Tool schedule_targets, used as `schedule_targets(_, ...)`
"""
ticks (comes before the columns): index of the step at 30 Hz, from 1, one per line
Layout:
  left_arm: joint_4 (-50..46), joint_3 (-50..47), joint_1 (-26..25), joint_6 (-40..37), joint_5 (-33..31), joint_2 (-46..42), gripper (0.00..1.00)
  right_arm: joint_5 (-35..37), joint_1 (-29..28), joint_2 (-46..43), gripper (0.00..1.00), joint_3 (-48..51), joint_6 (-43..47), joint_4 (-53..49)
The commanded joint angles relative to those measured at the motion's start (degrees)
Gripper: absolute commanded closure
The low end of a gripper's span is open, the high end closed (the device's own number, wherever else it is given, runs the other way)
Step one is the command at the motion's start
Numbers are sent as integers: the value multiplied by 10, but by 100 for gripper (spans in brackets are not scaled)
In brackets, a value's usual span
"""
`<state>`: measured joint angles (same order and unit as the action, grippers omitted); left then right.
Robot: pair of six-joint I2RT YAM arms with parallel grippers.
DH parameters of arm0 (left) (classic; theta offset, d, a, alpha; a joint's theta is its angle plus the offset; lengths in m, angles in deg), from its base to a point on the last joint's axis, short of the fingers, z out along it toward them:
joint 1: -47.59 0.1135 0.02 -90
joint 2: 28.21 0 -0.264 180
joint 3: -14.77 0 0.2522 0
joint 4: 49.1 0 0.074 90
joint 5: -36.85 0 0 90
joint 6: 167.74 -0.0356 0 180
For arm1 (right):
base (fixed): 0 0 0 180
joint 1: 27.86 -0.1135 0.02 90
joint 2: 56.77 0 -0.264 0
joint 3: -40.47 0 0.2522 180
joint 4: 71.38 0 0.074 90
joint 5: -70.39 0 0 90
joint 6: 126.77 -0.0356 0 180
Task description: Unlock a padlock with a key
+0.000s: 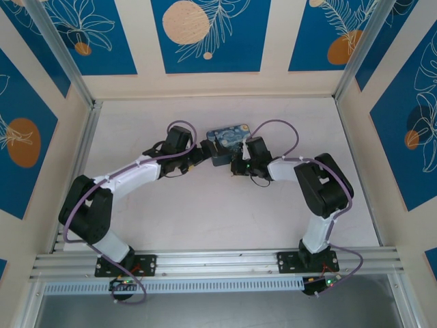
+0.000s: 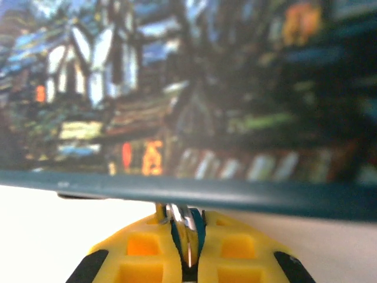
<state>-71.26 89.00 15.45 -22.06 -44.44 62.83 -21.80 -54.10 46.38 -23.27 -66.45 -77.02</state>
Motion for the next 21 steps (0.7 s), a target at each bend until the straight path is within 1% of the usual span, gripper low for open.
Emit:
schedule_targets(1, -14, 19, -1, -19, -3, -1, 0, -56, -3, -46, 100, 33, 11, -26)
schedule_targets(5, -25, 14, -2, -30, -10, -12, 0, -84, -6, -89, 100, 87, 9, -33)
schedule_targets(8, -33, 8, -3, -36, -13, -20, 0, -89, -13, -118, 100, 133, -5, -31)
schedule_targets(13, -41, 1, -11, -42, -14, -26, 0, -82, -33, -166, 100, 194, -35, -29)
schedule_targets(17, -71, 13, -26, -64, -26, -28, 0, -68, -52, -221, 100, 242, -59, -43)
schedule_targets(21, -105, 25, -49, -90, -46, -28, 0, -53, -51, -263, 100, 275, -79, -50)
